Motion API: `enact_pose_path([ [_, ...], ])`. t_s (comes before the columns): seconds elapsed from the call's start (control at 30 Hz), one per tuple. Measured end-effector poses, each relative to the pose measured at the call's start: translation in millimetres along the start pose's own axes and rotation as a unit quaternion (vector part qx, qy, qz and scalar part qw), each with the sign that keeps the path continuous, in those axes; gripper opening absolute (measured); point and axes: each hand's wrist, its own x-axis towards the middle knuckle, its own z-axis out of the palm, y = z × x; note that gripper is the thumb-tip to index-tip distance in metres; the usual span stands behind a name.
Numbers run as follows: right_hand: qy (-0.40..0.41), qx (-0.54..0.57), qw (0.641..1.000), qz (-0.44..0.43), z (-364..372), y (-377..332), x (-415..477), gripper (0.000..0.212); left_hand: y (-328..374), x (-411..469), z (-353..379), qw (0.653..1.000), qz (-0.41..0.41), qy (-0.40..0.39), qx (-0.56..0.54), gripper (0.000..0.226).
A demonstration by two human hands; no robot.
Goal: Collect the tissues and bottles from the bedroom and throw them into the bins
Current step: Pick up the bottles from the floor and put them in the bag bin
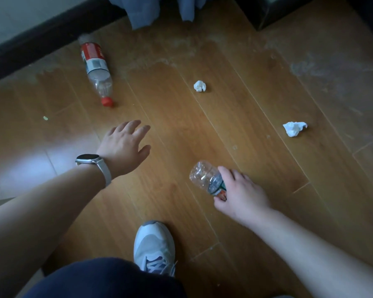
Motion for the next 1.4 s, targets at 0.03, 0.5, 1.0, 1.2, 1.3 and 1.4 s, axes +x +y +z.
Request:
enact_pose_path([
  [0.03, 0.013, -0.002, 1.0, -0.003, -9, -7, 8, 0.075, -4, 1, 2, 1.0, -0.002, 0.001, -0.005, 0.057],
  [0.5, 0.148, 0.171, 0.973, -0.049, -100, -84, 98, 0.076, -130, 103, -22, 0.988, -0.124, 0.09, -0.033, 0.062],
  [1.0, 0.138, 0.203, 0.969, -0.036, -108, -103, 132, 0.074, -175, 168, -14, 0.99, -0.015, 0.063, 0.126, 0.066],
  [1.2, 0.119, 0.204, 0.971, -0.035, -105, -106, 131, 0.073, -176, 169, -4, 0.991, 0.045, 0.092, 0.085, 0.065],
  [1.3, 0.123, 0.209, 0.97, -0.033, -106, -103, 129, 0.073, -167, 160, -4, 0.996, 0.011, 0.063, 0.068, 0.071],
  [1.4, 0.128, 0.205, 0.97, -0.029, -107, -98, 122, 0.074, -156, 148, -3, 0.998, -0.019, 0.045, 0.037, 0.069],
])
